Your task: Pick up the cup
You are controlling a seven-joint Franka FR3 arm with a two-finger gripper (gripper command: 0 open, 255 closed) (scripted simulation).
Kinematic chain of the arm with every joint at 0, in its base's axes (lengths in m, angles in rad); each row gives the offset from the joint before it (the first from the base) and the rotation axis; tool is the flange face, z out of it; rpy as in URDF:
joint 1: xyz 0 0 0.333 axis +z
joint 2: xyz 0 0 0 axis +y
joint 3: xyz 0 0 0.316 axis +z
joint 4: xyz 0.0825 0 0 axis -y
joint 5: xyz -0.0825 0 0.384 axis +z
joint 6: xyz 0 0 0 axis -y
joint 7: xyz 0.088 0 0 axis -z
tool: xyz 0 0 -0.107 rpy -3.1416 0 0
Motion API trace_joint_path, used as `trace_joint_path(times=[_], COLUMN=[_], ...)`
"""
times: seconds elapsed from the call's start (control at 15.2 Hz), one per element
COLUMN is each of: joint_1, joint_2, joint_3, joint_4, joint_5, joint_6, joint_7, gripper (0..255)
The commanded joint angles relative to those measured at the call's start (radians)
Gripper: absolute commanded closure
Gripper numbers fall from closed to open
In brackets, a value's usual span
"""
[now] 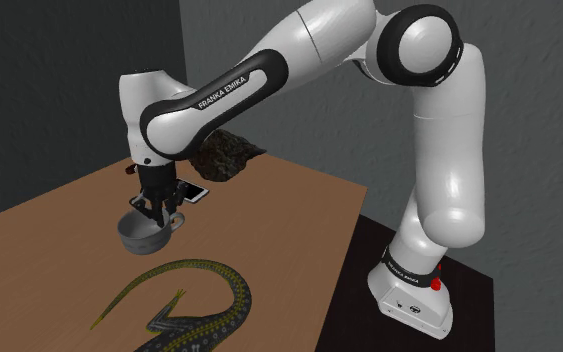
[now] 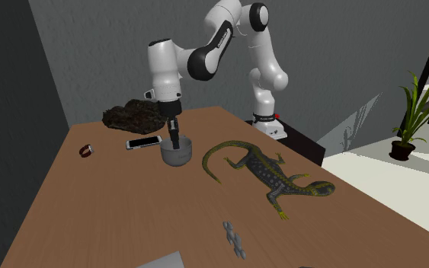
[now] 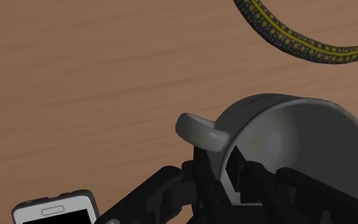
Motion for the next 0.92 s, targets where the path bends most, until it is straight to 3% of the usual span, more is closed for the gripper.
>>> trace_joint_path(times=[0.0,0.2,0.86], joint_1=[0.000,0.000,-0.009], joint_2=[0.001,0.001,-0.060], joint_3=[0.000,0.000,0.011], joint_4=[0.000,-0.002,0.055], joint_5=[0.000,0.000,0.025], joint_6=[0.000,0.002,-0.111], joint_7=[0.000,0.000,-0.008], gripper=[255,255,255])
